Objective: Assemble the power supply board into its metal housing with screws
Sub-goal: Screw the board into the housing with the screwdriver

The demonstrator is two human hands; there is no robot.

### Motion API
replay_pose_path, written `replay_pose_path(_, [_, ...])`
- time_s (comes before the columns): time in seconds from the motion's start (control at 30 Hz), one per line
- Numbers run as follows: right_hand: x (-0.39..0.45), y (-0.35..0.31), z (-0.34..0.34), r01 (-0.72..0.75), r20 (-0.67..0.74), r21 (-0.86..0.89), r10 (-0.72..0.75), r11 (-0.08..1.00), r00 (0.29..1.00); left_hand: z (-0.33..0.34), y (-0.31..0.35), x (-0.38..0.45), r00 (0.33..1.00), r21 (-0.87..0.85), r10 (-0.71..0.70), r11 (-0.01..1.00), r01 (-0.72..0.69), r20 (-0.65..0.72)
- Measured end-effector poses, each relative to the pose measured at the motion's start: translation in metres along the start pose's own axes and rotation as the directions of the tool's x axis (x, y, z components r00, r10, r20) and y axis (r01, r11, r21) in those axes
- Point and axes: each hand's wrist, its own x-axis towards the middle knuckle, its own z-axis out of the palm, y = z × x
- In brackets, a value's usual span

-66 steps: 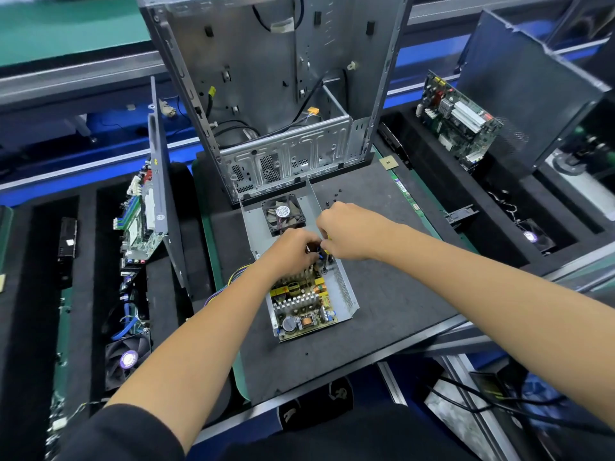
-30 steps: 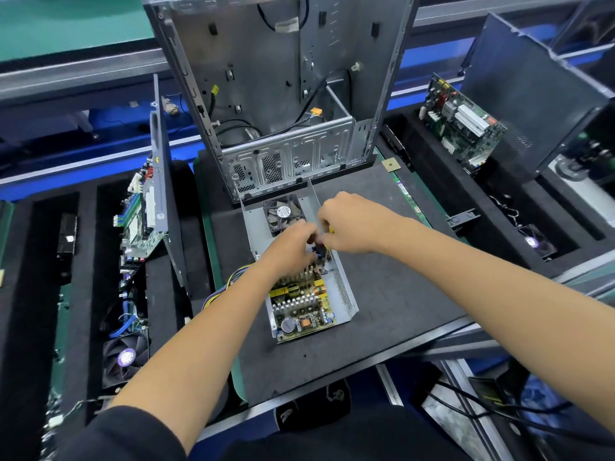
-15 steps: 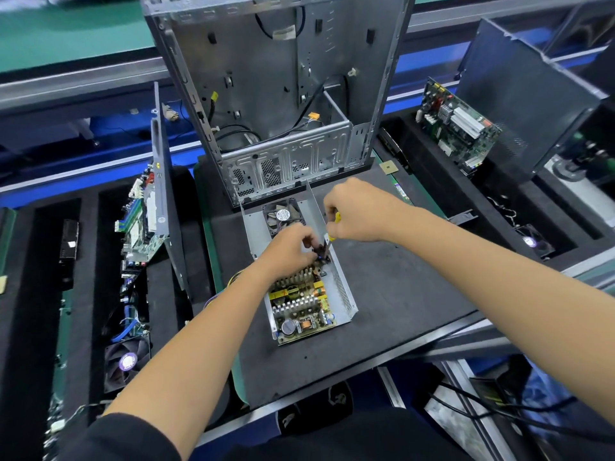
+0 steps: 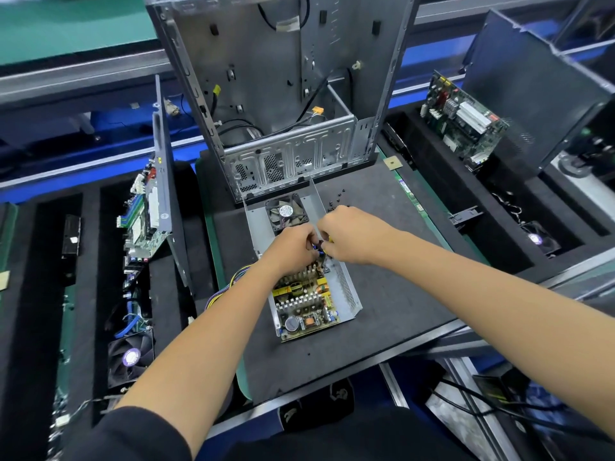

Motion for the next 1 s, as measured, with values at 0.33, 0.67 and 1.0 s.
replay_pose_path(0.33, [-0.004,0.007,-0.019,-0.006,-0.059,0.015,0.007,1.000,0.998,-0.013,0.007,-0.007,0.995,-0.141,0.092,0.985,-0.096,-0.035])
replay_pose_path(0.67, [-0.005,0.002,-0.006,-0.025,-0.018,0.046,0.026,0.999,1.000,-0.013,0.007,-0.011,0.980,-0.168,0.034,0.983,-0.068,-0.195])
replay_pose_path(1.0, [-0.003,0.002,0.002,0.003,-0.008,0.015,-0.003,1.000,1.000,-0.013,0.006,-0.010,0.975,-0.159,0.046,0.984,-0.082,-0.218])
